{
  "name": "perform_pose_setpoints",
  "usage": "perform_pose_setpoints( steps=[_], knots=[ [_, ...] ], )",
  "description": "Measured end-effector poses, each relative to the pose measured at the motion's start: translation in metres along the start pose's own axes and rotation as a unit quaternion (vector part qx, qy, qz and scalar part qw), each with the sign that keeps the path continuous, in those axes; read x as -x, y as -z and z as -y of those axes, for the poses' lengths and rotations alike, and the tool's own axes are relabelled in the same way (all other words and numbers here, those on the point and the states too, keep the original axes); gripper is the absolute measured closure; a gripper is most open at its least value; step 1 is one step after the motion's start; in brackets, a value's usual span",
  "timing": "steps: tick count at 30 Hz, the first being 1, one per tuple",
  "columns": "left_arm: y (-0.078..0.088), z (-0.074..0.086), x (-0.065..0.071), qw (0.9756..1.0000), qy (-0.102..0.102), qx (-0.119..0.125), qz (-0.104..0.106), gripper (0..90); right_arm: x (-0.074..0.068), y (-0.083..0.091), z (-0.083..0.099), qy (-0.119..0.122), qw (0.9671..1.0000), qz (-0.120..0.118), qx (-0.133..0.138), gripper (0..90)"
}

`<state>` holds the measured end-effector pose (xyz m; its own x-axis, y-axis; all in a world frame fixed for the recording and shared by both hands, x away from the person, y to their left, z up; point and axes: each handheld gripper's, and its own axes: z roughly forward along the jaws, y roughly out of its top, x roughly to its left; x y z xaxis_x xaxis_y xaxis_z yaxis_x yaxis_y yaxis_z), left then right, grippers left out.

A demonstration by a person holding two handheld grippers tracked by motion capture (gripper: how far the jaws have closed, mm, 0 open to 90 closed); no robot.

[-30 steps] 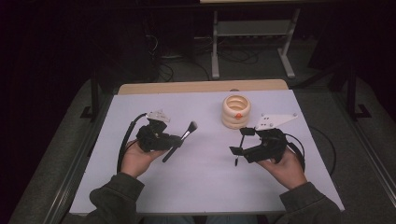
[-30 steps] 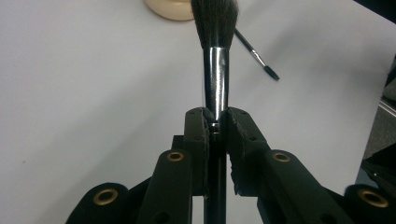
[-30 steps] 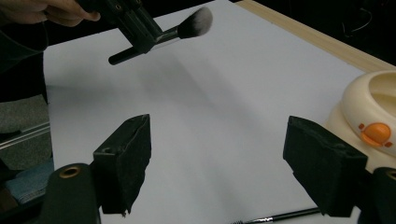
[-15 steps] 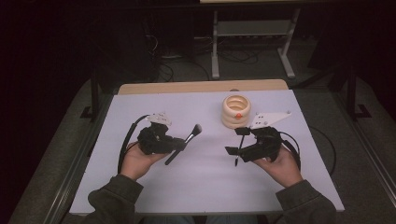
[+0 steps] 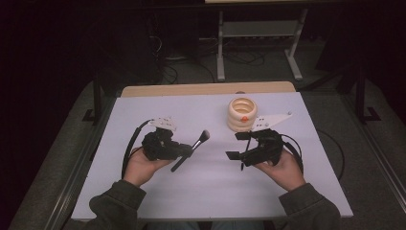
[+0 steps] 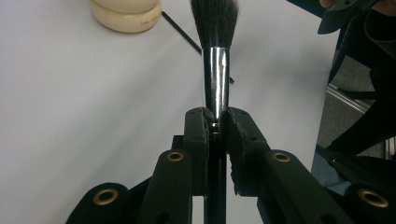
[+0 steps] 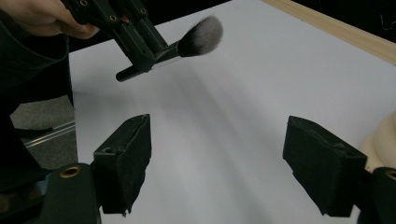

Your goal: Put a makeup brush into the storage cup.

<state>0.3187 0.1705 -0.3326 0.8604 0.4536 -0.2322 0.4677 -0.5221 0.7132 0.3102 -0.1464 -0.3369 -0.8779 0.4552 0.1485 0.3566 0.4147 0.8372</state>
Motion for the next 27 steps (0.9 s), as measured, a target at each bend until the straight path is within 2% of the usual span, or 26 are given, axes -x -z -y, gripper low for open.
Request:
perform_pose_setpoints(
  steps=[4,6,8,9,11,14,17,21,24,25,27],
  knots=[
    [0.000,-0.001,0.002,0.9999,-0.013,0.006,0.010,78.5,-0.001,-0.002,-0.002,0.003,1.0000,-0.006,0.002,22.9],
    [0.000,-0.002,0.004,0.9998,-0.011,0.007,0.013,78.5,-0.001,-0.003,-0.002,0.002,1.0000,-0.009,0.003,22.9],
    [0.000,-0.003,0.005,0.9997,-0.018,0.008,0.017,78.5,-0.002,-0.004,-0.002,0.000,0.9999,-0.014,0.006,23.3],
    [-0.001,-0.003,0.007,0.9997,-0.013,0.010,0.018,78.5,-0.002,-0.005,-0.003,-0.002,0.9998,-0.018,0.006,23.5],
    [-0.001,-0.004,0.007,0.9994,-0.026,0.010,0.020,78.5,-0.003,-0.006,-0.003,-0.005,0.9996,-0.026,0.009,23.9],
    [-0.001,-0.004,0.010,0.9989,-0.034,0.015,0.028,78.5,-0.004,-0.010,-0.004,-0.007,0.9992,-0.037,0.015,25.2],
    [-0.001,-0.005,0.012,0.9982,-0.044,0.020,0.034,78.5,-0.005,-0.014,-0.005,-0.007,0.9990,-0.043,0.010,26.1],
    [-0.004,-0.006,0.018,0.9973,-0.057,0.019,0.042,78.5,-0.007,-0.021,-0.005,-0.014,0.9974,-0.070,0.015,29.0],
    [-0.005,-0.007,0.020,0.9968,-0.065,0.018,0.042,78.5,-0.007,-0.023,-0.005,-0.014,0.9966,-0.080,0.017,30.3],
    [-0.006,-0.007,0.021,0.9964,-0.068,0.019,0.048,78.5,-0.008,-0.027,-0.006,-0.011,0.9953,-0.094,0.020,32.8],
    [-0.008,-0.008,0.022,0.9960,-0.071,0.018,0.052,78.4,-0.009,-0.029,-0.007,-0.015,0.9948,-0.099,0.019,34.7]
  ],
)
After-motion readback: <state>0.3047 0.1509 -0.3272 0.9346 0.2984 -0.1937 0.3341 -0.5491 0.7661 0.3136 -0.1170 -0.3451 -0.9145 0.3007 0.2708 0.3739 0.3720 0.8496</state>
